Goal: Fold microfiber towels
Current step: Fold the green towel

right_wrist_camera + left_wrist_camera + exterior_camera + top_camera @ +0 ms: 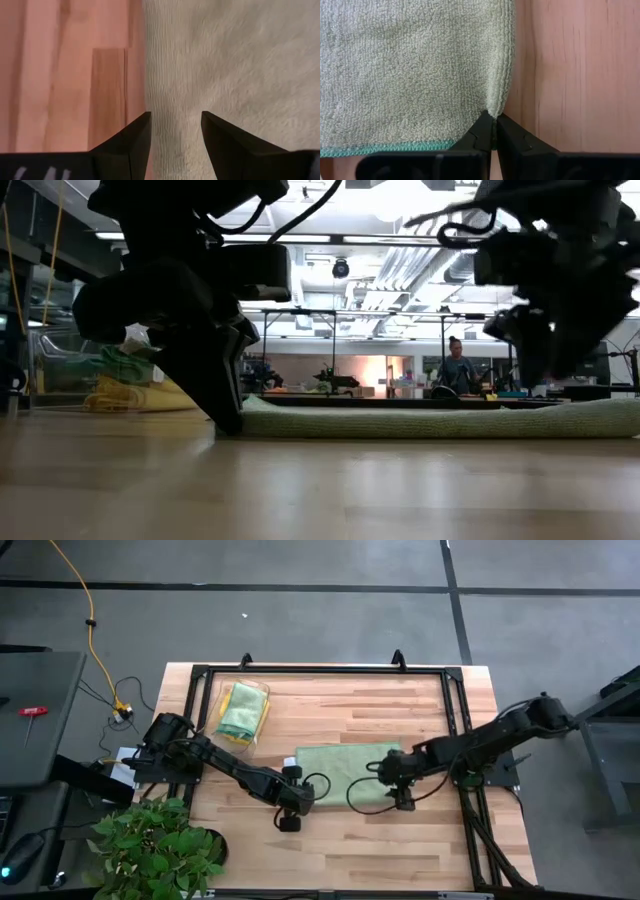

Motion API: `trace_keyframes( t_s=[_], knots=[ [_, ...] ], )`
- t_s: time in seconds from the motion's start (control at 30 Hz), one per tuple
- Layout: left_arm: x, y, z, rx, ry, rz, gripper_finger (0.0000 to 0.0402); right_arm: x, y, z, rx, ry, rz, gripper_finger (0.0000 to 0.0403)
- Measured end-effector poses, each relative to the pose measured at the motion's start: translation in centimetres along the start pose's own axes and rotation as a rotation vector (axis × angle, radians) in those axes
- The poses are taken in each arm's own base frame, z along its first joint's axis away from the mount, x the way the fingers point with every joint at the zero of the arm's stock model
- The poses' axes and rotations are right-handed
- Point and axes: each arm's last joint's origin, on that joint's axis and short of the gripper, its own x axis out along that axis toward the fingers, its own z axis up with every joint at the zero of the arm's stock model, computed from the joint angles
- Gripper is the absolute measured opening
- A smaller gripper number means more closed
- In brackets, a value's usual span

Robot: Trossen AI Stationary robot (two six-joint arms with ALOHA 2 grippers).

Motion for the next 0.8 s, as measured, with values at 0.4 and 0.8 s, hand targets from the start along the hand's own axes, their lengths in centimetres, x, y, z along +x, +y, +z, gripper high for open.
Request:
trace_keyframes(
  t_s=[0.4,0.8],
  knots=[
    [0.0,0.0,-0.2,0.001,0.02,-0.02,0.0002,0.8,2.9,-1.9,-0.109,0.11,-0.065,0.0165],
    [0.1,0.0,-0.2,-0.006,0.025,-0.026,0.0001,0.8,4.4,-3.0,-0.155,0.131,-0.125,0.0165]
  ],
)
